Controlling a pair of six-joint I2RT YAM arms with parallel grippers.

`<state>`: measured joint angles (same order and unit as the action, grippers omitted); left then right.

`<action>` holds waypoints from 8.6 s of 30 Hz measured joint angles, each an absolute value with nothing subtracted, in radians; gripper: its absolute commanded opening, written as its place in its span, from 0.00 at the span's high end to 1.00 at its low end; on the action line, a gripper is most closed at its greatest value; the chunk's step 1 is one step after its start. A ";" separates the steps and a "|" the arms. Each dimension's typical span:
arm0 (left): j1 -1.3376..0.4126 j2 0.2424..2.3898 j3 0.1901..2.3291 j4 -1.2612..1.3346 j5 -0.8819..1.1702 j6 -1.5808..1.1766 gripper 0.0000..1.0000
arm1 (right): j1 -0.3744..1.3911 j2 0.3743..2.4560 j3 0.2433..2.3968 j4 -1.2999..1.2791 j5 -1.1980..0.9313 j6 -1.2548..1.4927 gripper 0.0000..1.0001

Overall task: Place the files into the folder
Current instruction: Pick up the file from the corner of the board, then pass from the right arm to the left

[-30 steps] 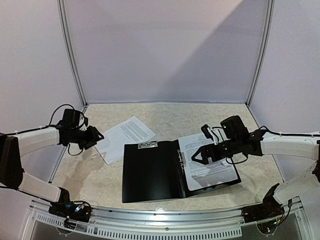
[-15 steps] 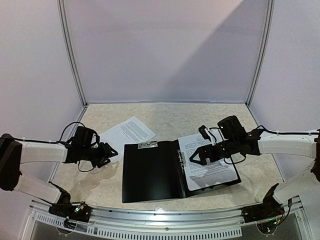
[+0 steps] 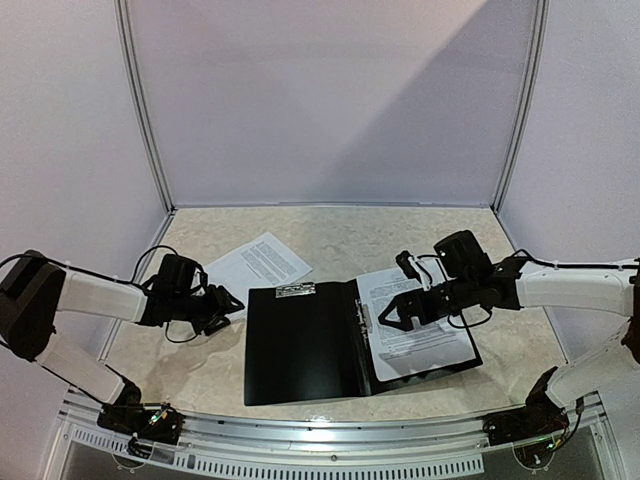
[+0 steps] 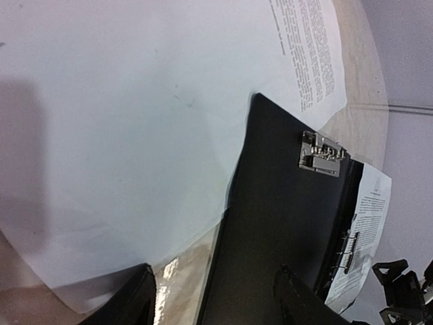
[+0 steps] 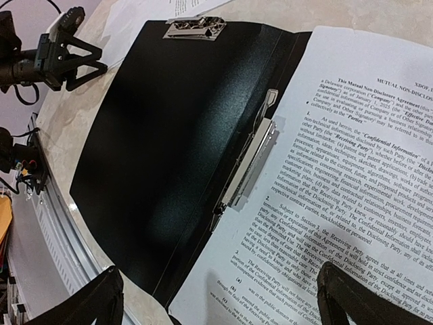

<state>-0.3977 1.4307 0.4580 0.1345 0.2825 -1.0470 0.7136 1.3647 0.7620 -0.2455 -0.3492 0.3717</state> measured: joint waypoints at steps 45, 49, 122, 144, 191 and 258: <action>-0.117 1.911 1.232 -0.301 0.041 -0.381 0.39 | 0.797 2.223 1.540 0.074 -0.216 0.673 0.24; -0.114 1.950 1.233 -0.316 0.075 -0.384 0.39 | 0.797 2.320 1.681 0.068 -0.219 0.699 0.25; -0.093 1.989 1.246 -0.355 0.173 -0.423 0.45 | 0.764 2.460 1.769 0.204 -0.219 0.729 0.22; -0.093 1.989 1.246 -0.355 0.177 -0.424 0.45 | 0.762 2.407 1.643 0.241 -0.113 0.699 0.21; -0.089 1.990 1.246 -0.353 0.199 -0.424 0.46 | 0.759 2.466 1.731 0.226 -0.149 0.731 0.22; -0.064 1.622 1.162 -0.181 0.112 -0.411 0.37 | 0.702 2.564 2.147 0.292 -0.220 0.727 1.00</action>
<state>-0.0643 1.6222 1.1618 -0.1806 0.1116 -0.4110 0.7021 2.5641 2.1471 0.2916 -0.2199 0.7273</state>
